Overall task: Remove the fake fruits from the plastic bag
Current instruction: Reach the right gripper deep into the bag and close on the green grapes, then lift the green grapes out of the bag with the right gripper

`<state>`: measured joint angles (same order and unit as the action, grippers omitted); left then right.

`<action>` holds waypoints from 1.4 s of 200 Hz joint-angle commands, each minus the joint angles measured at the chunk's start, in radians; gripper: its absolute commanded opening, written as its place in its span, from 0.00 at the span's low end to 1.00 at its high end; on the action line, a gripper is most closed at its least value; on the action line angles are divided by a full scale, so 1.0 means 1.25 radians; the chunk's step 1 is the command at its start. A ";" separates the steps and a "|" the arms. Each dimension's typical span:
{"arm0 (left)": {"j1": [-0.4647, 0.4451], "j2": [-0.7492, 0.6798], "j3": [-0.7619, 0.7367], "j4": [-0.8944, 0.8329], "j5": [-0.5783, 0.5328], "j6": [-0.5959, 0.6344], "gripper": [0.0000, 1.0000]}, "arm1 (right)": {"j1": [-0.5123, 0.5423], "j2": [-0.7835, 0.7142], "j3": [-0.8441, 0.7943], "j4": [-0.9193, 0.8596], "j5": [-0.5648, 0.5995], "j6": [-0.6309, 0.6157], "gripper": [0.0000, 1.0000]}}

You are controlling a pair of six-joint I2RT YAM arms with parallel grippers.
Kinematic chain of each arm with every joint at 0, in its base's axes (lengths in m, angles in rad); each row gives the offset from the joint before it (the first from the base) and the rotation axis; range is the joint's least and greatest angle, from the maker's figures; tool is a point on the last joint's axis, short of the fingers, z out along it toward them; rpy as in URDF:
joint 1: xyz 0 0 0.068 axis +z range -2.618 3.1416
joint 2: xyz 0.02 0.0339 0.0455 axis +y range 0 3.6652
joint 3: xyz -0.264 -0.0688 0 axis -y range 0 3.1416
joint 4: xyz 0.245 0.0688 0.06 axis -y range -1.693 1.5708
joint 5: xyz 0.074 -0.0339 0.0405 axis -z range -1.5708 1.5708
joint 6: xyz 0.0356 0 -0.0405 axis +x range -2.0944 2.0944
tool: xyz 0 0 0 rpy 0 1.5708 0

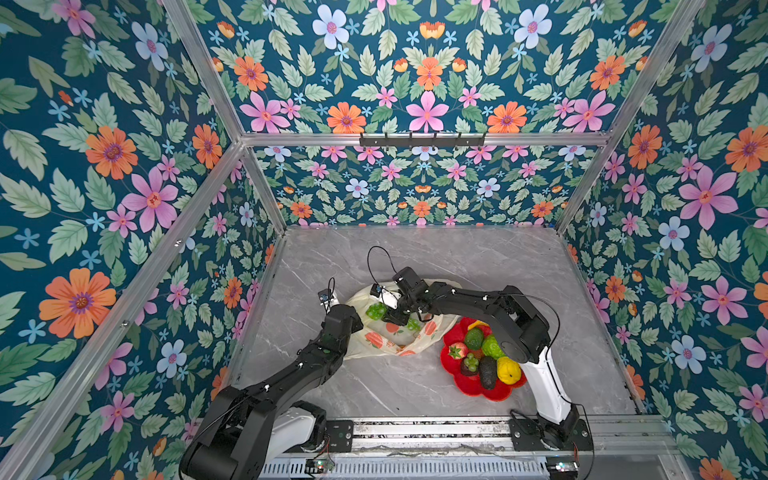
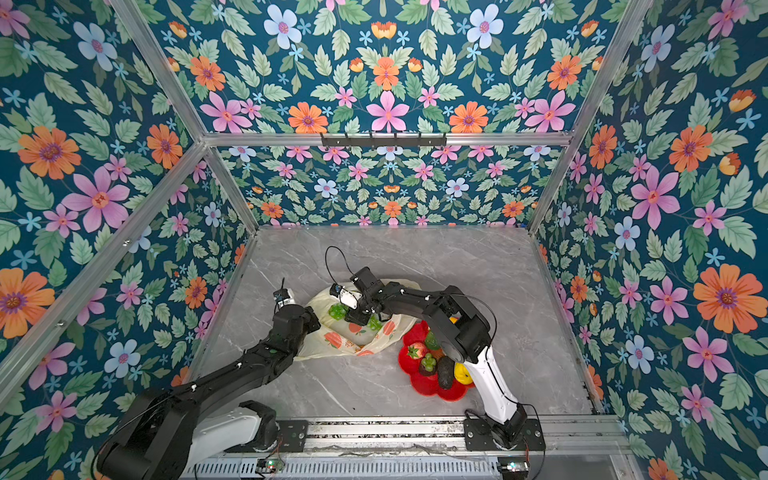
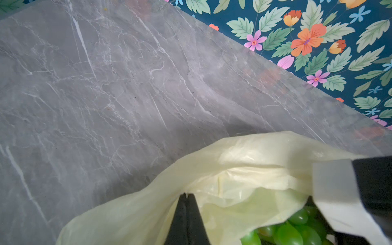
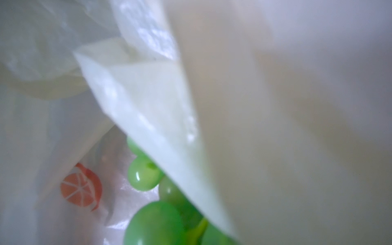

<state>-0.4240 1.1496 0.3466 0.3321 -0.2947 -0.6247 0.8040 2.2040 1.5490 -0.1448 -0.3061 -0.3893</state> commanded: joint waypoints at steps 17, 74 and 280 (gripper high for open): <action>0.004 0.008 0.008 -0.005 0.002 -0.002 0.00 | 0.003 -0.035 -0.048 0.063 -0.031 0.006 0.47; 0.020 -0.011 0.003 -0.018 -0.013 -0.008 0.00 | 0.004 -0.069 -0.105 0.095 -0.031 -0.003 0.45; 0.043 0.049 0.022 -0.021 0.036 -0.022 0.00 | 0.005 -0.228 -0.277 0.268 -0.047 0.024 0.45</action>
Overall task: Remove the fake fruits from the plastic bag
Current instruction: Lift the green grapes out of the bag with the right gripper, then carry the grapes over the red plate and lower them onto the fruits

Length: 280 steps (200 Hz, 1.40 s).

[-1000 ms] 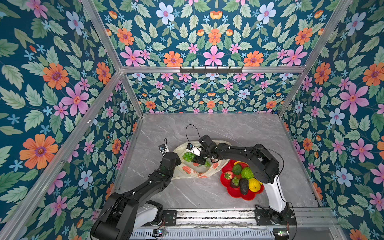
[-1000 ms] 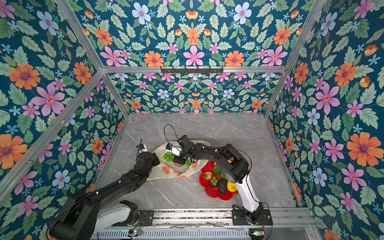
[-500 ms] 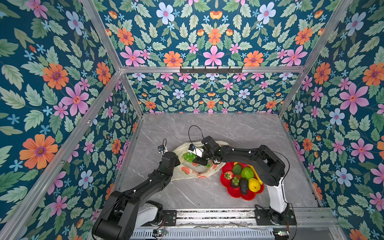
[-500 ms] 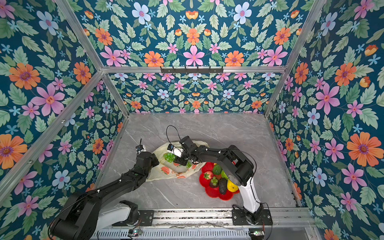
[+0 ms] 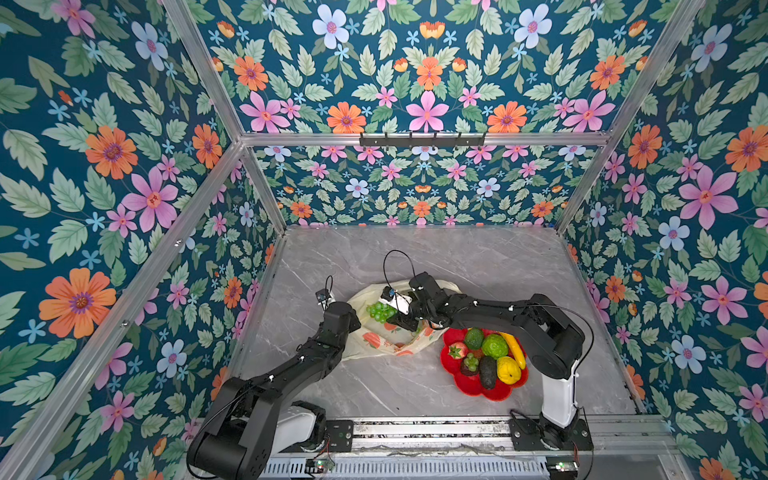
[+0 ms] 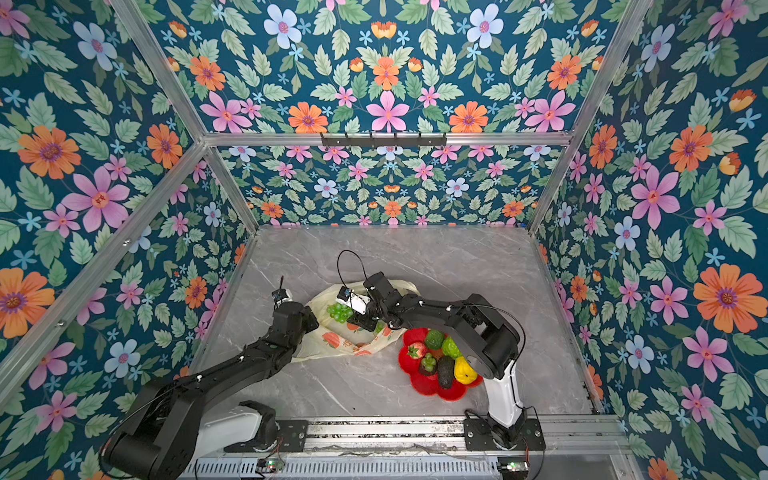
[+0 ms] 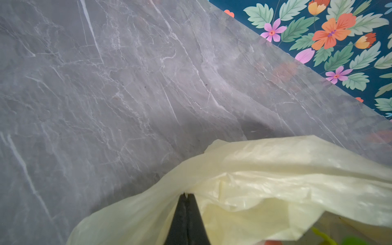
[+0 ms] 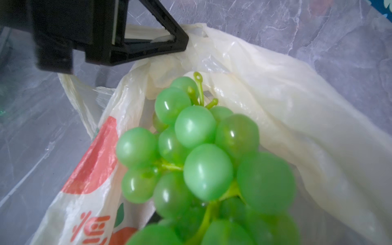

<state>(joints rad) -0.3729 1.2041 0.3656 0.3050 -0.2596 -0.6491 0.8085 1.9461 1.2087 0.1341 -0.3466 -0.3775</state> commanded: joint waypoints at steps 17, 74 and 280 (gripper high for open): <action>0.002 0.008 0.007 0.000 0.010 -0.002 0.00 | 0.001 -0.047 -0.011 0.048 -0.022 0.032 0.45; 0.003 0.018 0.015 -0.009 0.011 0.001 0.00 | 0.000 -0.118 -0.012 0.015 -0.024 0.072 0.45; 0.004 0.033 0.022 -0.011 0.027 0.004 0.00 | 0.057 -0.695 -0.229 -0.448 0.269 0.327 0.45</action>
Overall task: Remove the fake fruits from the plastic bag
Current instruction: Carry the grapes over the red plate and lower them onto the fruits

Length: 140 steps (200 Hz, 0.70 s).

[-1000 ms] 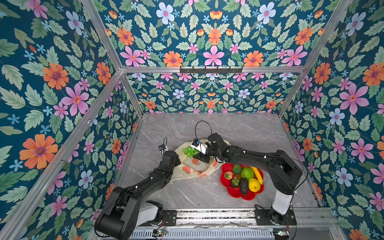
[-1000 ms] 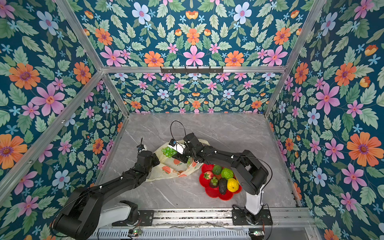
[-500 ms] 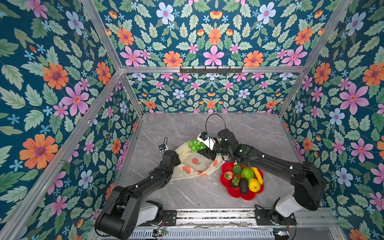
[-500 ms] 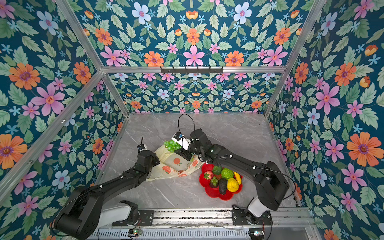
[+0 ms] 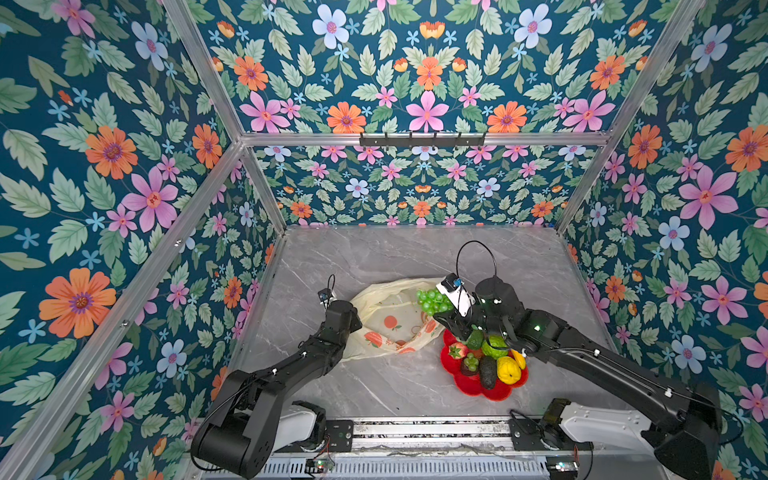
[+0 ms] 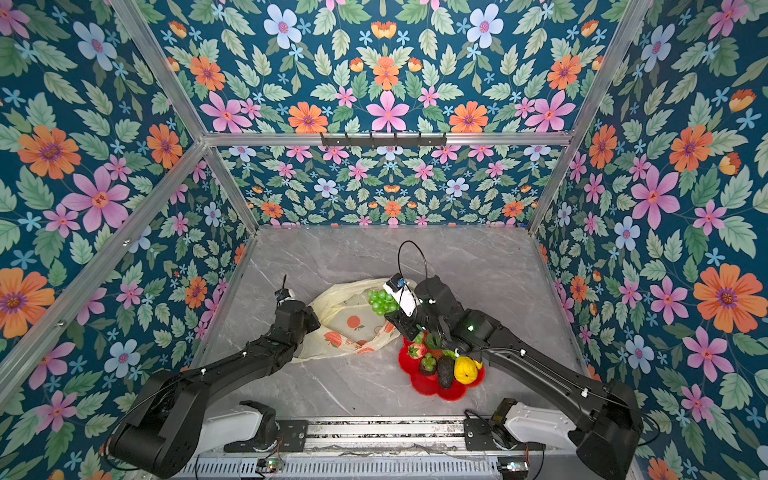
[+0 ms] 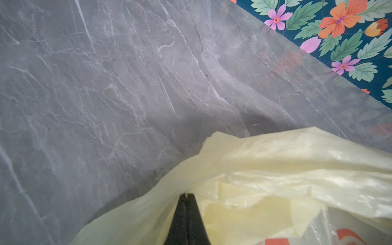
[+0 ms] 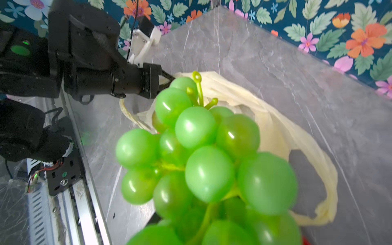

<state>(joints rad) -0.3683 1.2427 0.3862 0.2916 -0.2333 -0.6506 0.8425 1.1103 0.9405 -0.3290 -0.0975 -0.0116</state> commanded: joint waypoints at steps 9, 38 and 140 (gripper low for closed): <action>0.000 0.001 0.006 0.000 0.006 0.005 0.00 | 0.043 -0.037 -0.024 -0.098 0.082 0.047 0.45; 0.000 -0.005 0.006 -0.005 -0.002 0.008 0.00 | 0.080 -0.083 -0.072 -0.132 0.114 0.100 0.45; 0.000 0.007 0.008 -0.005 -0.007 0.011 0.00 | 0.192 -0.144 -0.214 -0.194 0.182 0.267 0.45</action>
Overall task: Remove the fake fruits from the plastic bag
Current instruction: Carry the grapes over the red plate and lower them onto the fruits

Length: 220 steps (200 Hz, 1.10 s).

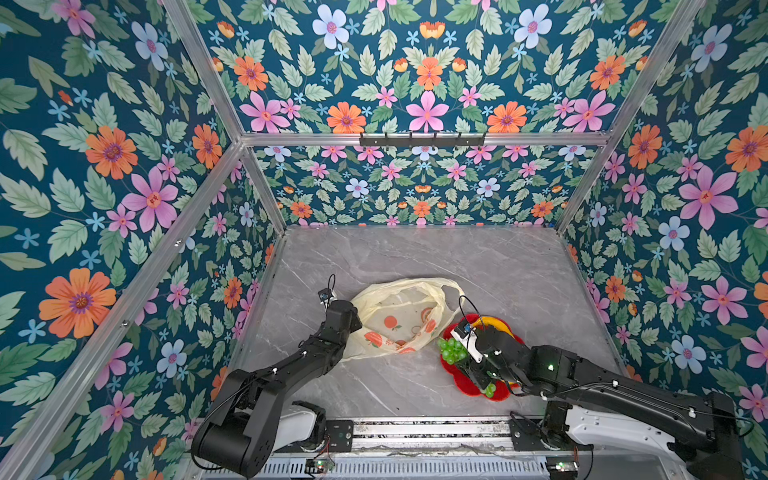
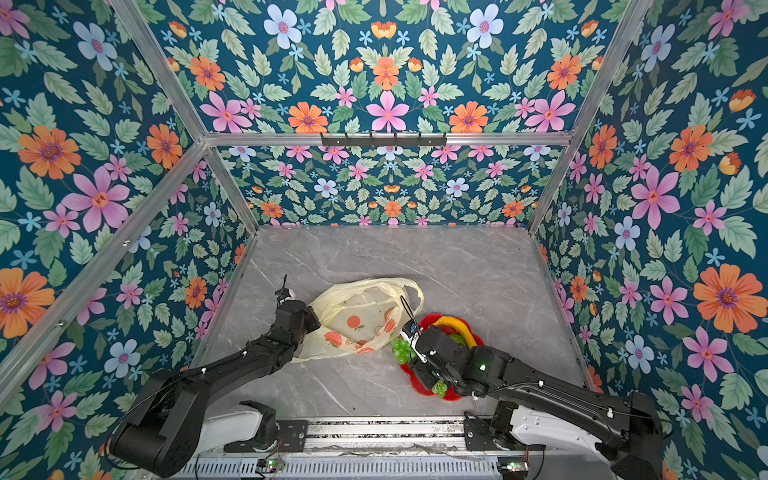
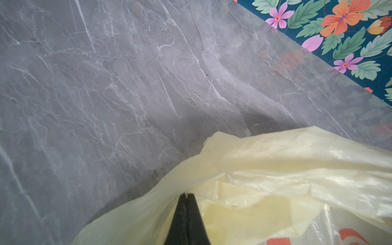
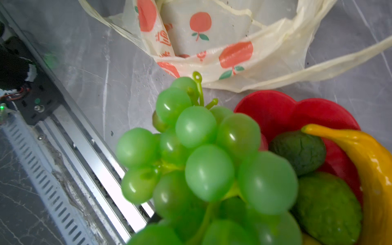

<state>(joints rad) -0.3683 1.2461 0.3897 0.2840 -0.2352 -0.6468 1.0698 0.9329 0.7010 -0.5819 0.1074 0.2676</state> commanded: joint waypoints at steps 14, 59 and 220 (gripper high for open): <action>0.000 0.007 0.006 0.001 -0.005 0.008 0.00 | 0.011 0.008 -0.033 0.010 0.024 0.039 0.45; 0.000 0.013 0.007 0.001 -0.006 0.009 0.00 | 0.013 0.028 -0.029 0.006 0.043 0.031 0.45; 0.001 0.009 0.008 -0.005 -0.010 0.012 0.00 | 0.016 0.200 0.041 -0.074 0.062 0.067 0.49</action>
<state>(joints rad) -0.3676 1.2522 0.3935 0.2760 -0.2394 -0.6460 1.0901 1.1622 0.7521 -0.6624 0.1825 0.3206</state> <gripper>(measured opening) 0.051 0.491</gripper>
